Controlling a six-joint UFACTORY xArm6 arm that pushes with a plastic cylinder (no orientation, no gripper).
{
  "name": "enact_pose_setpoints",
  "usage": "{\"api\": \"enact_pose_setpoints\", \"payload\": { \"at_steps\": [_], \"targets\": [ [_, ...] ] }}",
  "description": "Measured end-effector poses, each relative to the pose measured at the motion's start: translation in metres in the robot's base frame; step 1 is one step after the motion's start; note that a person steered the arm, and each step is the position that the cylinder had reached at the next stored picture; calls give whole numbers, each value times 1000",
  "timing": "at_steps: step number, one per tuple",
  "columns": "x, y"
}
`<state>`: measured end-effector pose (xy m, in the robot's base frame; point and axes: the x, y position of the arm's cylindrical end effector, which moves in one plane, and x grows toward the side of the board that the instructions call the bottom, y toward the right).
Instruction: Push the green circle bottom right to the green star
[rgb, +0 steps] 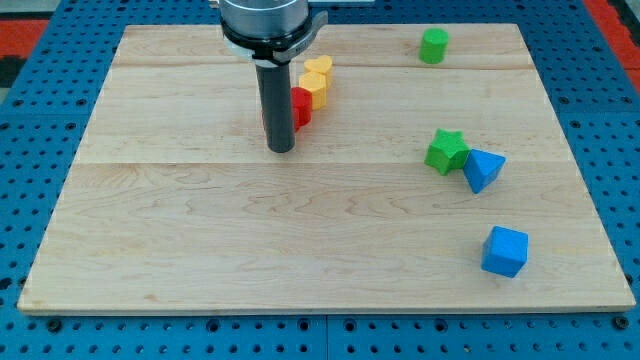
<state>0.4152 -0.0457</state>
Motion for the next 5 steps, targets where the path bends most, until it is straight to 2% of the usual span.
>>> {"api": "enact_pose_setpoints", "payload": {
  "at_steps": [1, 4, 5],
  "targets": [
    [2, 35],
    [-85, 210],
    [-130, 247]
  ]
}}
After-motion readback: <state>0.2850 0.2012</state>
